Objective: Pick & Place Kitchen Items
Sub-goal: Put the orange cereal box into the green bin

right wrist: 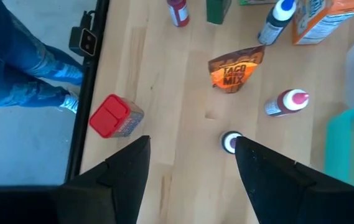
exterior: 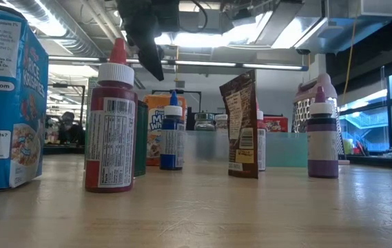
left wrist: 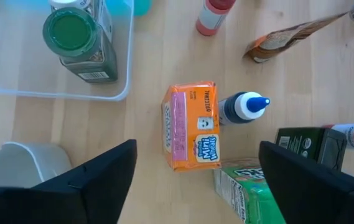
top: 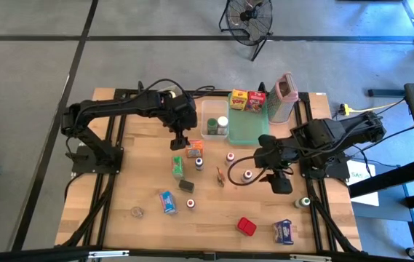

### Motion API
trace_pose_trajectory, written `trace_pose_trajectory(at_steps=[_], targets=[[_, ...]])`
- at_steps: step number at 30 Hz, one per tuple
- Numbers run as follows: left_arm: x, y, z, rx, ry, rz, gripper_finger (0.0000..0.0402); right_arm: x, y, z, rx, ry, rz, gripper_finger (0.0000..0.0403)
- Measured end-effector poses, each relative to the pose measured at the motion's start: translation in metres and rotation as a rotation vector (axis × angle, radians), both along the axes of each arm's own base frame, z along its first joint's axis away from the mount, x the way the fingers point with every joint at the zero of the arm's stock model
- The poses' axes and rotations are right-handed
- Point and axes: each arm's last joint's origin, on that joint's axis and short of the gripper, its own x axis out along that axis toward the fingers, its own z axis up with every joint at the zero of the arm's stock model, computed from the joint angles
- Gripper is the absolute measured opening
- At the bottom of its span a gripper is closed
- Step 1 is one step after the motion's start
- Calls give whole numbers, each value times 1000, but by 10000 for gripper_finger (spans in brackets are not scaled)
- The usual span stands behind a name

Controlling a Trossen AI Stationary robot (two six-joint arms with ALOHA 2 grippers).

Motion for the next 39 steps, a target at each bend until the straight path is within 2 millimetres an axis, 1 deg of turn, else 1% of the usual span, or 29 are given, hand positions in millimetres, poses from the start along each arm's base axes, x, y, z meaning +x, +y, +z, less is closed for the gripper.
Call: trace_pose_trajectory(at_steps=[5,10,14,18,27,33,39], targets=[[0,0,0,-7,2,12,365,2,-5,0,-11,-5,-1,238],[0,-2,-1,9,14,24,370,3,-8,0,-17,-8,2,238],[0,-7,-13,73,51,32,370,3,-7,0,-19,-14,9,238],[-1,-14,-25,99,83,-15,370,4,-9,0,-22,-15,4,238],[5,-25,-44,122,25,-37,370,5,-10,1,-25,-27,7,238],[1,-26,-56,144,68,-20,369,5,-10,1,-24,-28,7,238],[0,-26,-63,143,73,-3,366,5,-10,1,-23,-32,7,238]])
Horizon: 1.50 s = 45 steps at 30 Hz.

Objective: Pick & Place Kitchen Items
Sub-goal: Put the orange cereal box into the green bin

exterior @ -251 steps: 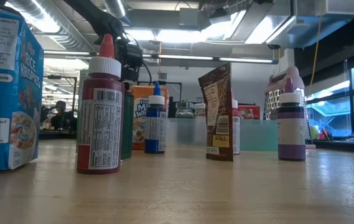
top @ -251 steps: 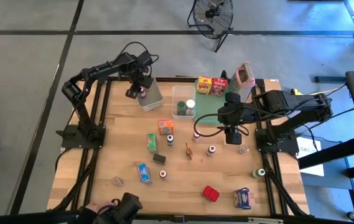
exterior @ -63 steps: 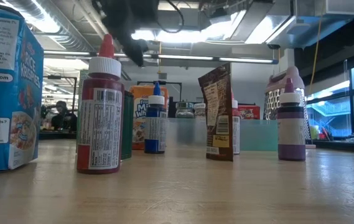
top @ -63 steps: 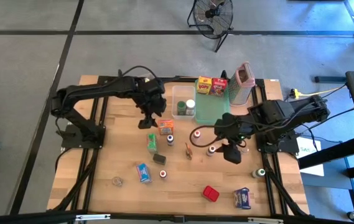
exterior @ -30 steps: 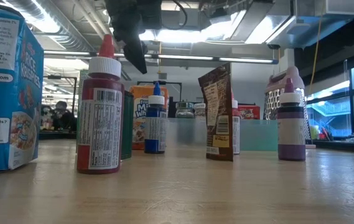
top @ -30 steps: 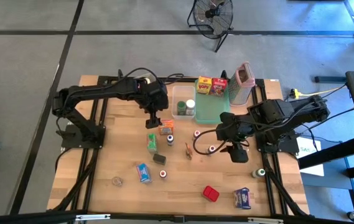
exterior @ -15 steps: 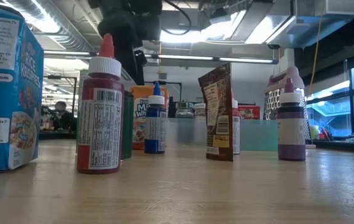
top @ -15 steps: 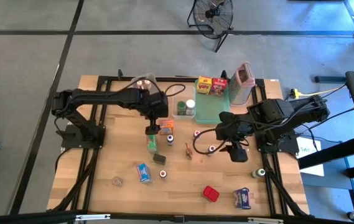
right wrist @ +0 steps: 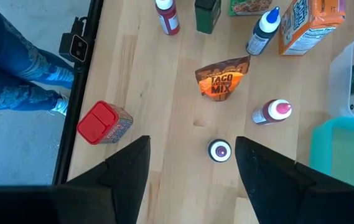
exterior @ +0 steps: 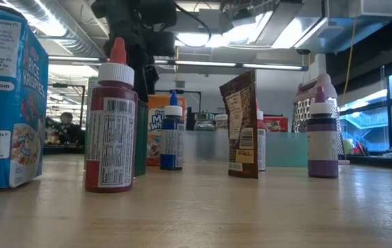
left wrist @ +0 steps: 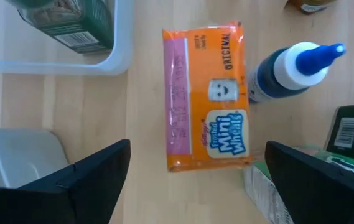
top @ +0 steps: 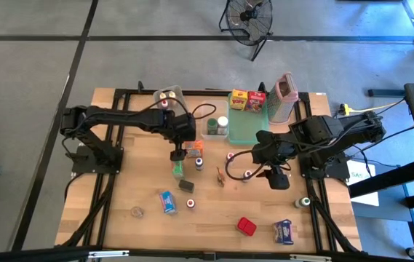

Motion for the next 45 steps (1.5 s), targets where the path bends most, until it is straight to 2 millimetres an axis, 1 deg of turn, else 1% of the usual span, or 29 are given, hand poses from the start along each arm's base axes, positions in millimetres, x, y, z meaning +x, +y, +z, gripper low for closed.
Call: trace_pose_trajectory(at_steps=[5,14,17,45], targets=[[0,0,-7,-1,-14,8,366,0,0,0,1,-3,0,238],[1,0,-7,1,-25,9,365,1,0,0,5,-7,1,238],[2,0,-6,3,-40,9,357,1,0,1,6,-11,1,238],[3,0,-6,-7,-49,22,208,5,2,3,29,-57,6,238]])
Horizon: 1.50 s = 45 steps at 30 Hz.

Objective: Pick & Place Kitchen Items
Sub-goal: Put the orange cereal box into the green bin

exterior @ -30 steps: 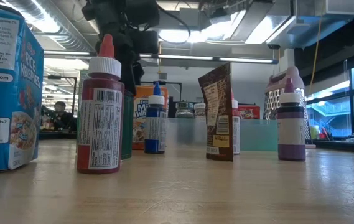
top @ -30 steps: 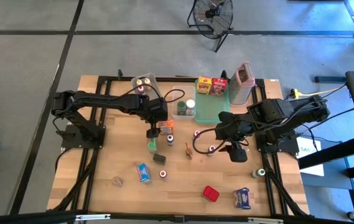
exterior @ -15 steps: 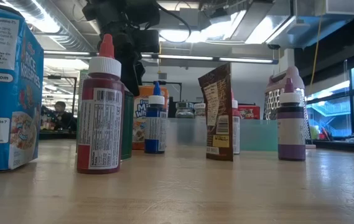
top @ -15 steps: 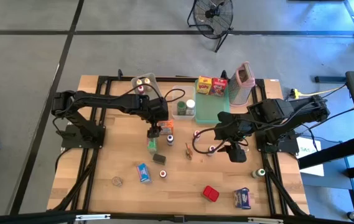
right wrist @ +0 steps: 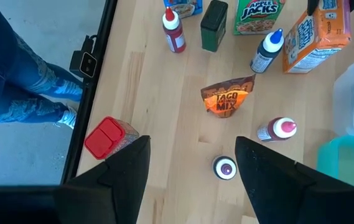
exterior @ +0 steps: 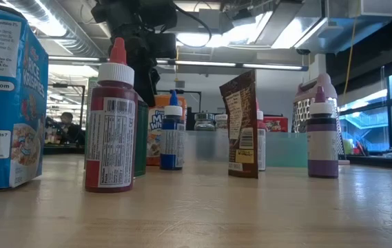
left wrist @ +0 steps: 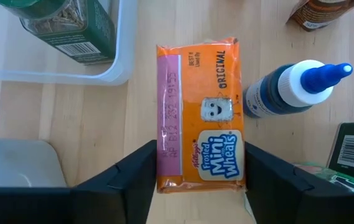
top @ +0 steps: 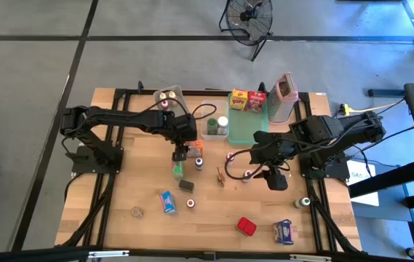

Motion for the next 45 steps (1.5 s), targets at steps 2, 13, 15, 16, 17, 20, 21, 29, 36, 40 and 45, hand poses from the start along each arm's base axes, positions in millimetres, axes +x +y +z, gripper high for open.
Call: trace_pose_trajectory(at_steps=[2,13,15,16,17,20,21,29,36,40,45], targets=[[0,0,0,0,0,0,197,0,0,0,2,0,-3,238],[0,0,0,-18,3,30,156,0,0,0,16,6,-26,262],[-1,0,0,-19,5,31,156,0,0,0,16,5,-26,268],[-1,0,0,-19,5,32,156,0,0,0,17,4,-26,271],[-1,0,0,-19,5,32,156,1,0,0,18,1,-27,274],[-2,0,0,-21,11,32,156,1,0,1,20,-4,-28,288],[-2,0,0,-22,14,32,155,1,0,1,21,-7,-28,294],[0,0,27,-5,34,31,155,2,-1,1,9,-11,-42,332],[-2,3,57,82,72,43,155,2,-6,0,-12,-2,-25,334],[-4,3,79,94,74,48,154,-1,-8,2,-38,-21,-47,334],[0,-1,113,120,-27,42,154,-8,-15,13,-144,-130,-153,334]])
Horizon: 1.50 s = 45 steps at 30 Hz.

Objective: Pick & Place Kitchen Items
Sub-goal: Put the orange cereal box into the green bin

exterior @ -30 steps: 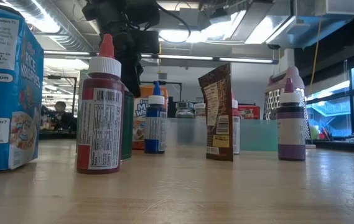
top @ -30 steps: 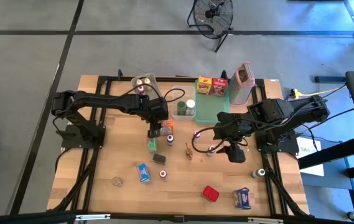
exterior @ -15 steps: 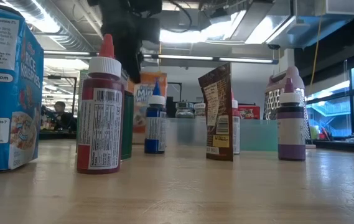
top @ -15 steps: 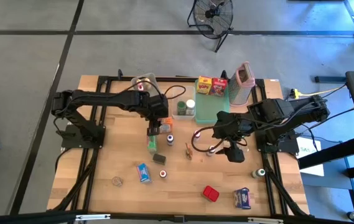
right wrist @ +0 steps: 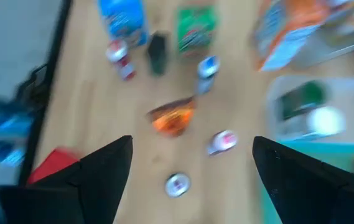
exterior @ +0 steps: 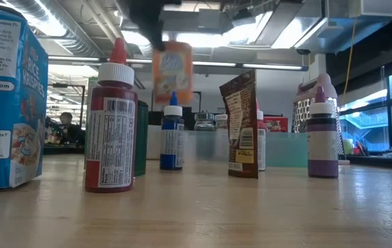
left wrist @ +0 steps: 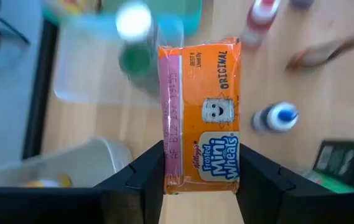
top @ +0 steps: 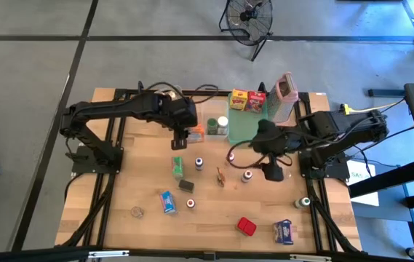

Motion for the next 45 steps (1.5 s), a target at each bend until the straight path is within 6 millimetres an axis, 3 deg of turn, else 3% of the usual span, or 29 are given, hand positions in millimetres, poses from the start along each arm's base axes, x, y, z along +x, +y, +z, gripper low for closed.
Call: trace_pose_trajectory(at_steps=[6,13,25,40,45], targets=[[7,-12,42,39,-187,-44,154,-5,-10,16,-149,-184,-196,334],[14,-27,75,78,-387,-118,153,-1,-13,24,-206,-271,-191,334],[25,-42,83,190,-496,-207,153,8,-30,28,-212,-310,-244,335],[26,-42,85,201,-511,-209,152,29,-43,37,-188,-446,-101,335],[26,-42,85,201,-511,-210,153,41,-47,30,-206,-425,-99,335]])
